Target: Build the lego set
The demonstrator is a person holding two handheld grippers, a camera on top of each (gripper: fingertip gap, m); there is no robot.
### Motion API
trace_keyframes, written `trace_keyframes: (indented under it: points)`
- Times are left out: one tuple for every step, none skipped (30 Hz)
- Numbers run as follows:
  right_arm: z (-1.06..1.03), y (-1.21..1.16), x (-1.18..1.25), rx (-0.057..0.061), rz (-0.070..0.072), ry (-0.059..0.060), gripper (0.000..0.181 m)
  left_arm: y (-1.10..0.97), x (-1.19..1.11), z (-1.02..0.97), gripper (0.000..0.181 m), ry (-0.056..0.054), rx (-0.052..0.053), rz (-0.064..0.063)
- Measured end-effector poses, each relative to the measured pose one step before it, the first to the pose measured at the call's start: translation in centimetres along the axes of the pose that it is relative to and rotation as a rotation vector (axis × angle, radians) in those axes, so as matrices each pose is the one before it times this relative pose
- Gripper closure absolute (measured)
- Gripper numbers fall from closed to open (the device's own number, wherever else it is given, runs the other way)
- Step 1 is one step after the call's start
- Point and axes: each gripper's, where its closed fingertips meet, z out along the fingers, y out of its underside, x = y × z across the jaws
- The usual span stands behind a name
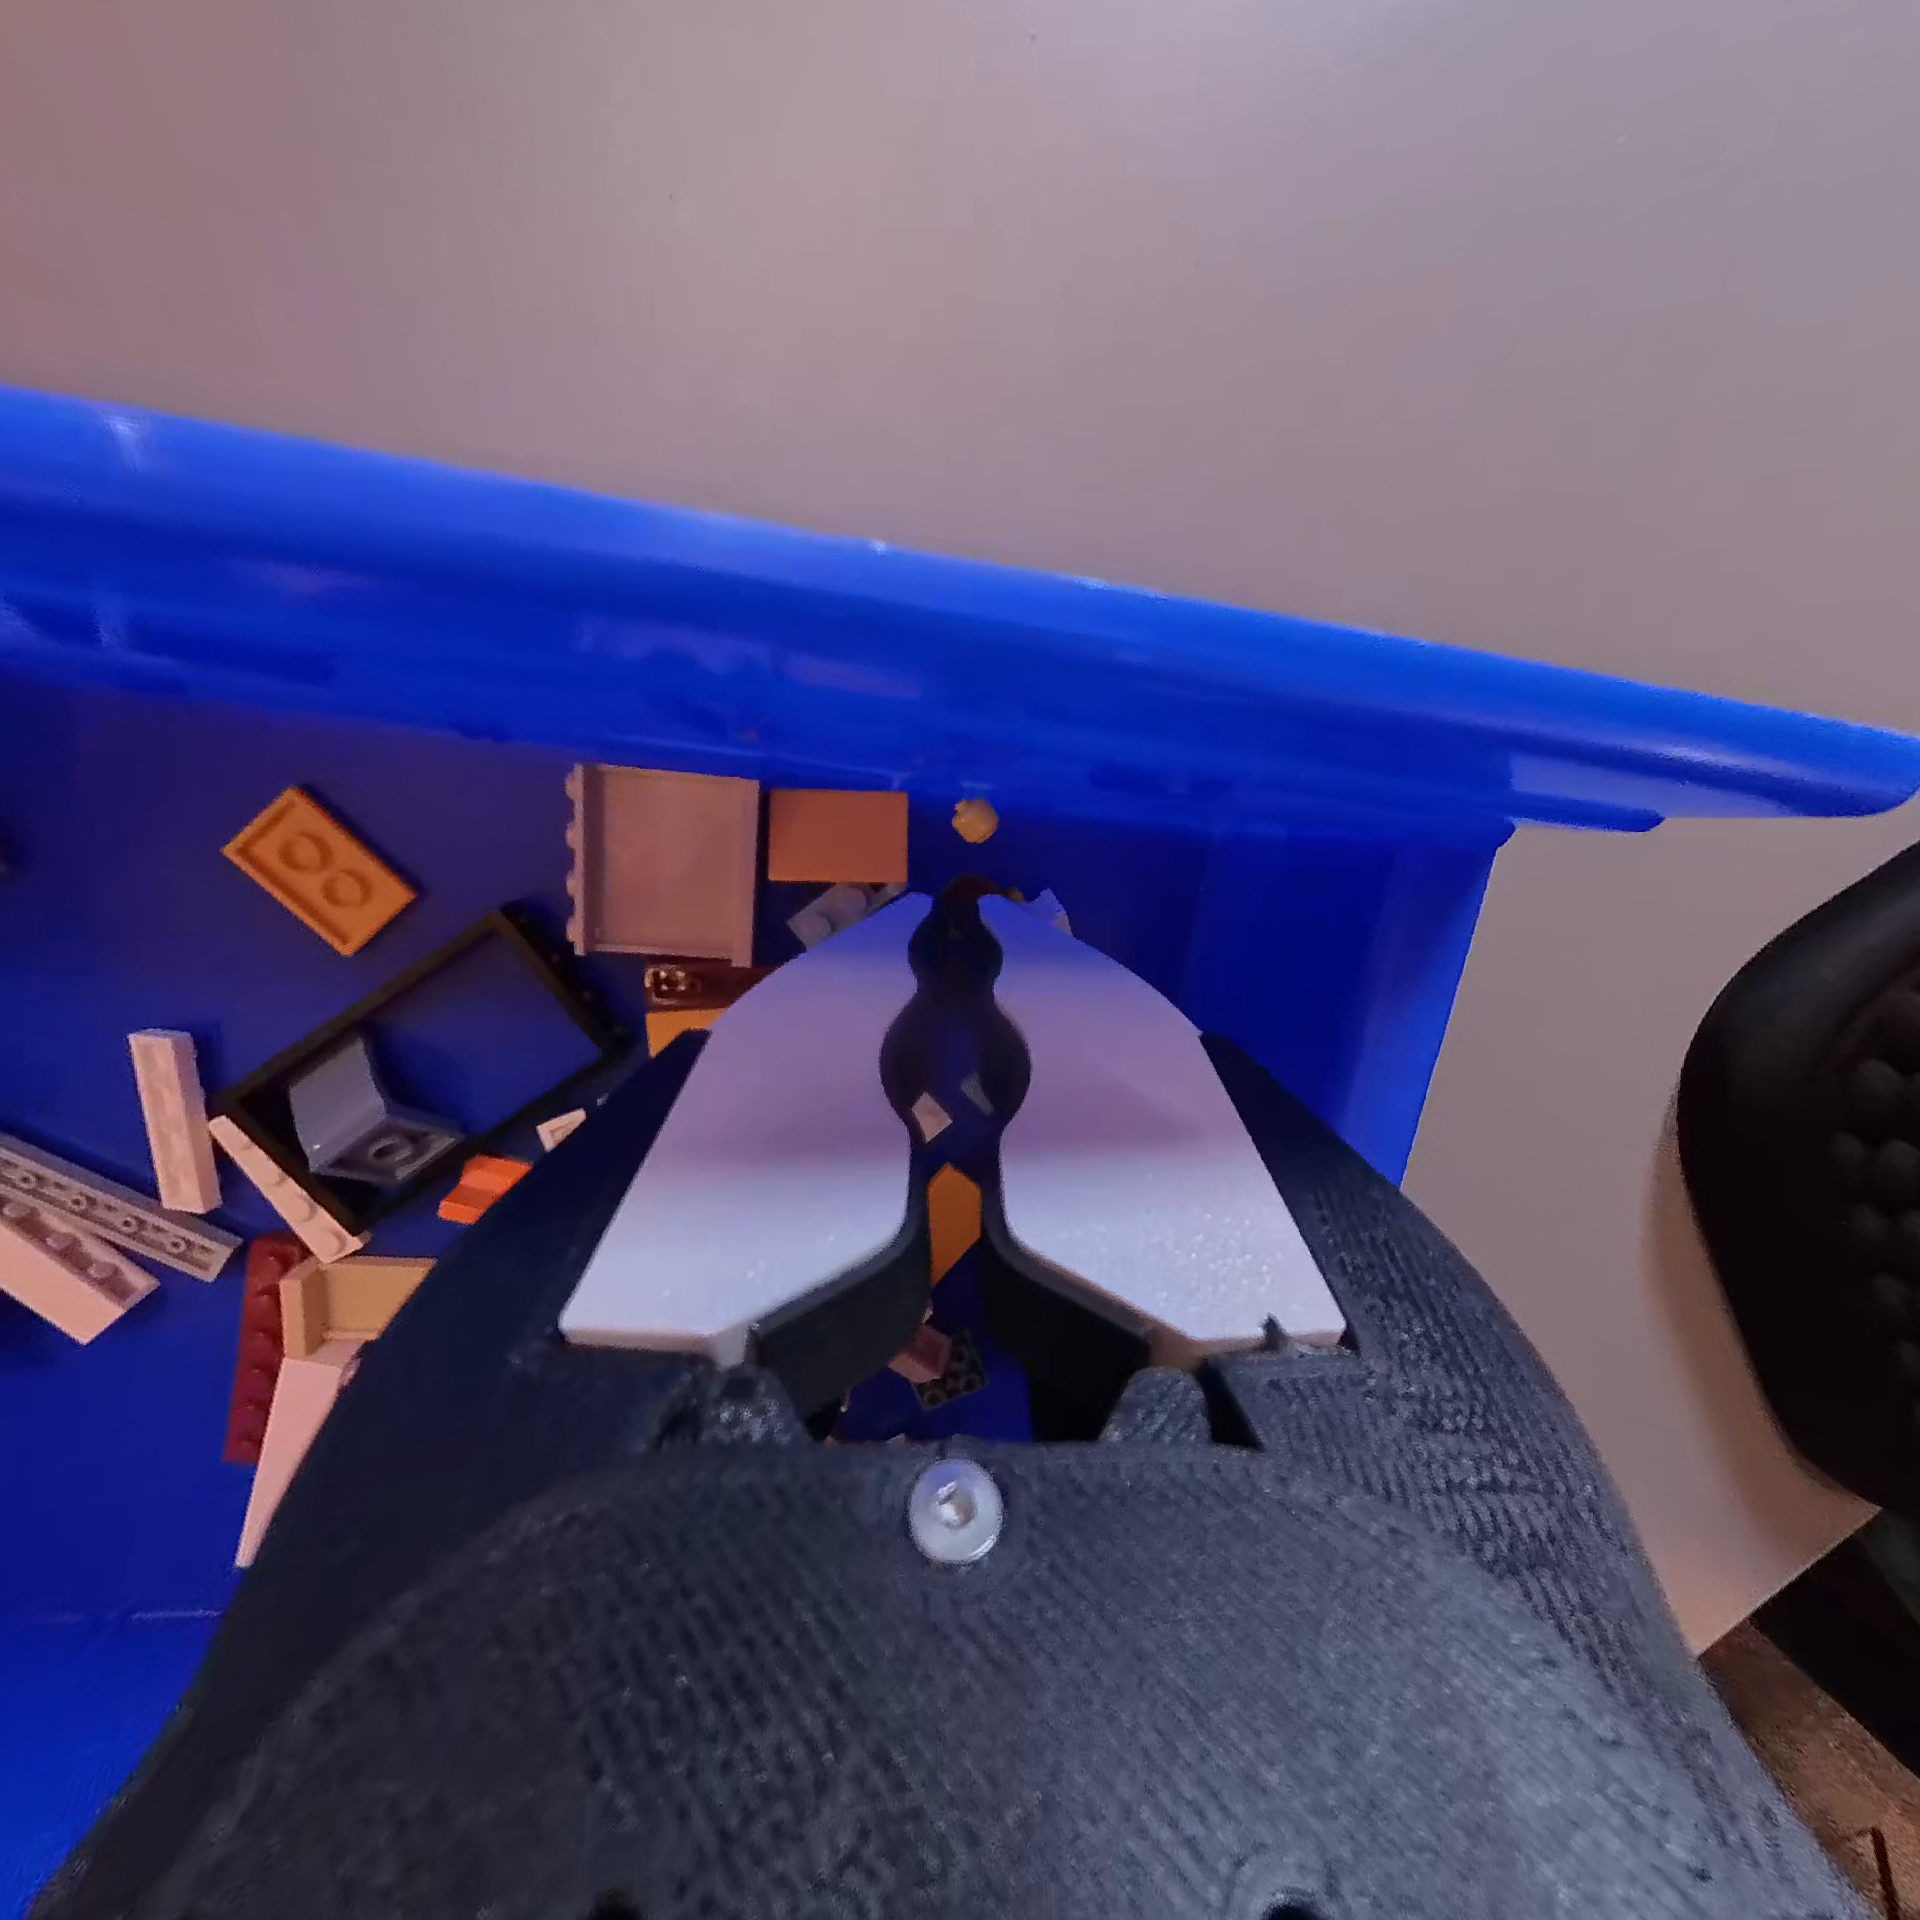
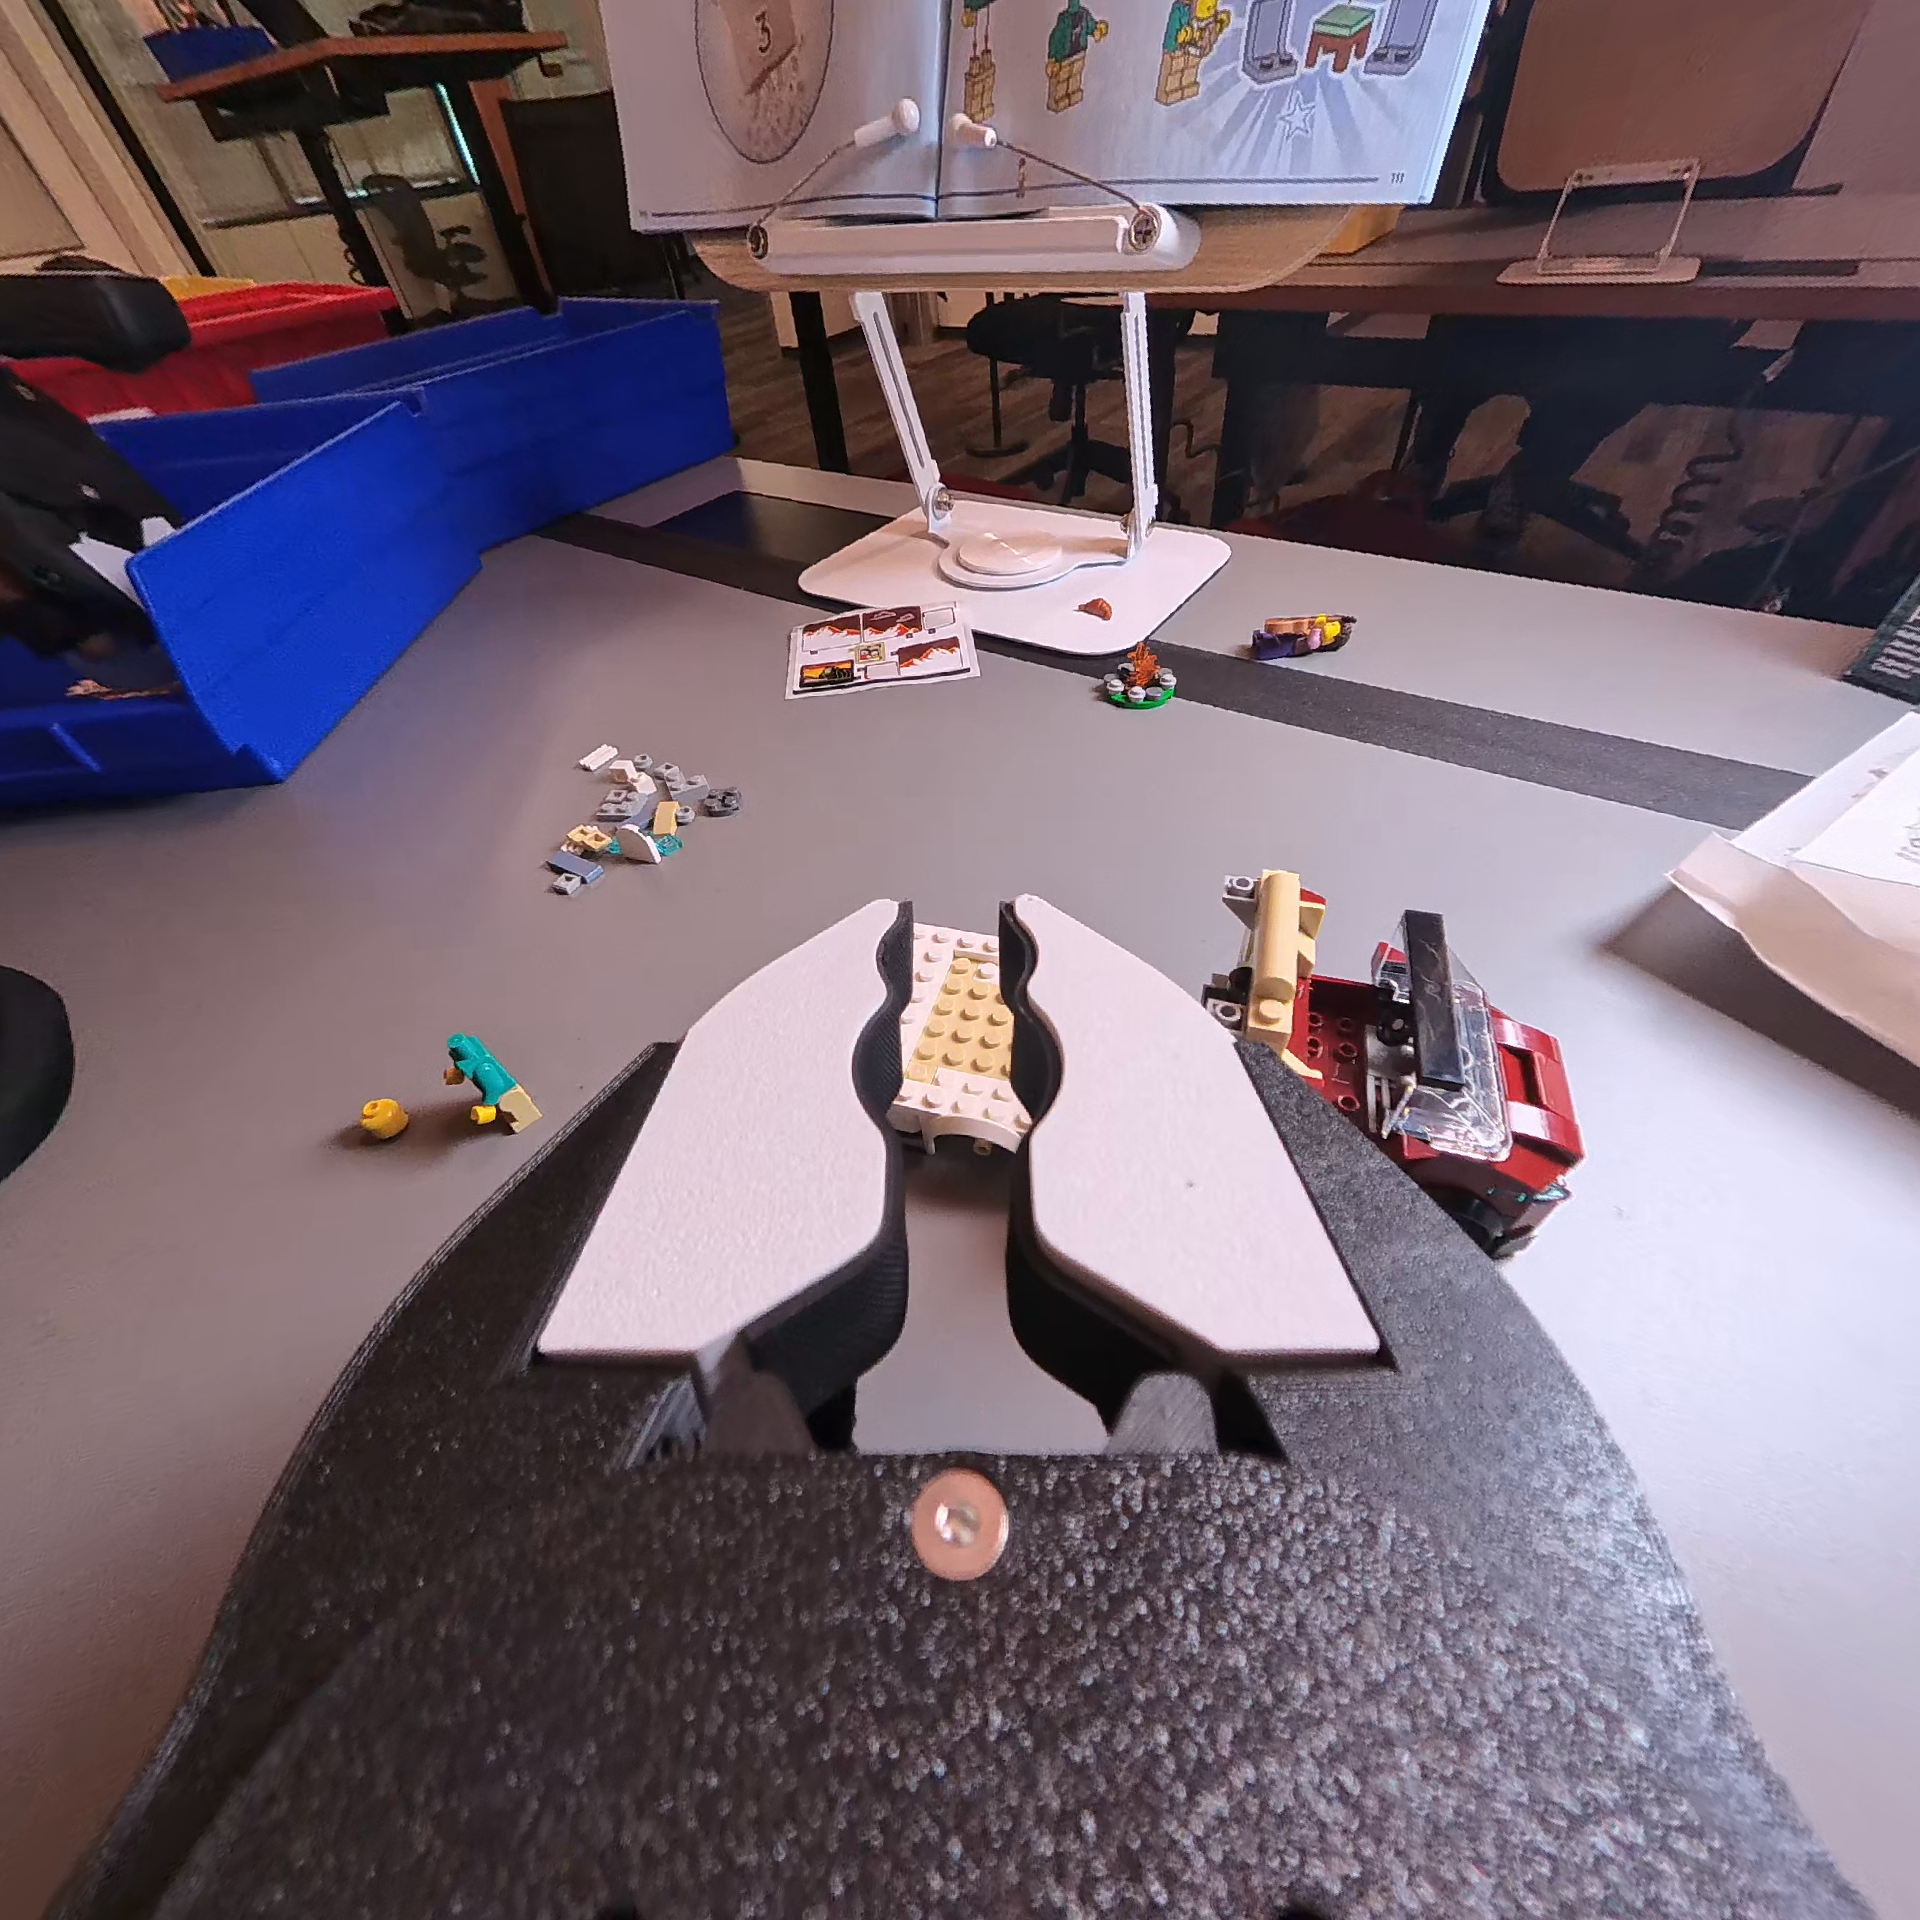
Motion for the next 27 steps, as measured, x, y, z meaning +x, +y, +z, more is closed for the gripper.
trace_keyframes:
  points:
    - [0.009, 0.004, -0.015, -0.0004, -0.0006, -0.0002, 0.166, 0.013, 0.021, 0.009, 0.178, 0.0058, 0.0022, -0.0045]
    - [0.002, 0.005, -0.005, -0.0005, -0.0007, -0.0001, 0.166, 0.010, -0.017, 0.003, 0.178, 0.0048, 0.0023, -0.0069]
    - [-0.004, 0.006, -0.013, -0.0003, -0.0005, -0.0002, 0.166, 0.022, -0.051, 0.032, 0.178, 0.0018, 0.0016, -0.0055]
    - [0.005, 0.003, -0.002, -0.0004, 0.0002, -0.0005, 0.166, 0.033, 0.006, 0.055, 0.180, 0.0043, 0.0010, -0.0024]
    - [0.001, -0.003, -0.006, 0.0002, 0.0003, -0.0003, 0.166, 0.009, 0.026, 0.053, 0.180, 0.0028, 0.0016, 0.0004]
    - [-0.011, -0.002, 0.008, 0.0004, -0.0002, 0.0003, 0.166, -0.002, -0.011, -0.005, 0.180, -0.0010, 0.0005, 0.0029]
    - [-0.007, -0.011, 0.016, 0.0002, -0.0002, 0.0006, 0.166, -0.017, -0.014, 0.002, 0.181, -0.0044, 0.0003, 0.0081]
    - [-0.010, -0.002, 0.020, 0.0003, 0.0002, 0.0004, 0.166, -0.016, -0.002, 0.002, 0.181, -0.0064, 0.0011, 0.0108]
    - [-0.011, 0.000, 0.018, 0.0001, 0.0005, 0.0004, 0.166, -0.005, 0.040, -0.004, 0.181, -0.0027, -0.0013, 0.0066]
    - [0.002, 0.012, 0.015, -0.0003, 0.0006, 0.0004, 0.166, -0.053, 0.059, -0.075, 0.181, -0.0006, 0.0036, 0.0046]
    - [-0.007, 0.005, 0.020, -0.0004, 0.0004, 0.0001, 0.166, -0.115, -0.008, -0.156, 0.181, -0.0039, 0.0076, 0.0041]
    - [-0.005, 0.000, 0.008, 0.0001, 0.0003, 0.0001, 0.166, -0.198, -0.038, -0.269, 0.181, -0.0043, 0.0131, 0.0022]
    - [-0.010, -0.003, 0.003, 0.0005, 0.0001, 0.0001, 0.166, -0.226, 0.019, -0.348, 0.181, 0.0026, 0.0160, -0.0007]
    - [-0.006, -0.013, 0.006, 0.0003, 0.0000, -0.0001, 0.166, -0.194, 0.007, -0.372, 0.181, 0.0032, 0.0144, -0.0027]
    - [0.000, 0.000, -0.005, 0.0000, 0.0001, -0.0003, 0.166, -0.164, -0.095, -0.390, 0.181, -0.0033, 0.0135, -0.0020]
    - [0.013, 0.012, -0.010, -0.0004, 0.0000, -0.0007, 0.166, -0.104, -0.038, -0.352, 0.181, -0.0001, 0.0104, 0.0005]
    - [0.010, 0.018, -0.010, -0.0009, -0.0002, -0.0007, 0.166, -0.009, 0.022, -0.246, 0.181, 0.0032, 0.0057, 0.0003]
    - [0.018, 0.013, -0.014, -0.0006, -0.0002, -0.0005, 0.166, 0.056, -0.060, -0.138, 0.181, -0.0035, 0.0023, -0.0017]
    - [-0.003, -0.011, -0.017, 0.0002, -0.0005, -0.0004, 0.166, -0.002, -0.066, -0.104, 0.181, -0.0045, 0.0063, 0.0000]
    - [-0.001, 0.000, -0.015, 0.0001, -0.0007, -0.0005, 0.166, 0.002, 0.033, -0.110, 0.181, 0.0029, 0.0049, -0.0024]
    - [-0.004, 0.005, -0.007, -0.0002, -0.0006, 0.0002, 0.166, -0.080, 0.081, -0.173, 0.181, 0.0038, 0.0099, -0.0016]
    - [-0.001, 0.003, 0.008, -0.0002, 0.0000, 0.0006, 0.166, -0.192, 0.178, -0.259, 0.181, 0.0050, 0.0150, 0.0017]
    - [0.003, 0.010, 0.015, -0.0002, 0.0006, 0.0004, 0.166, -0.352, 0.252, -0.353, 0.181, 0.0035, 0.0234, 0.0040]
    - [0.012, 0.016, 0.011, -0.0009, 0.0009, 0.0004, 0.166, -0.512, 0.474, -0.453, 0.181, 0.0089, 0.0297, 0.0062]
    - [0.019, 0.042, 0.018, -0.0016, 0.0007, 0.0002, 0.166, -0.708, 0.858, -0.496, 0.181, 0.0211, 0.0370, 0.0123]
    - [0.020, 0.025, 0.002, -0.0009, 0.0004, -0.0001, 0.166, -0.824, 1.085, -0.477, 0.181, 0.0218, 0.0384, 0.0156]
    - [0.021, 0.008, -0.019, -0.0001, -0.0002, -0.0008, 0.166, -0.955, 1.351, -0.343, 0.181, 0.0240, 0.0406, 0.0236]
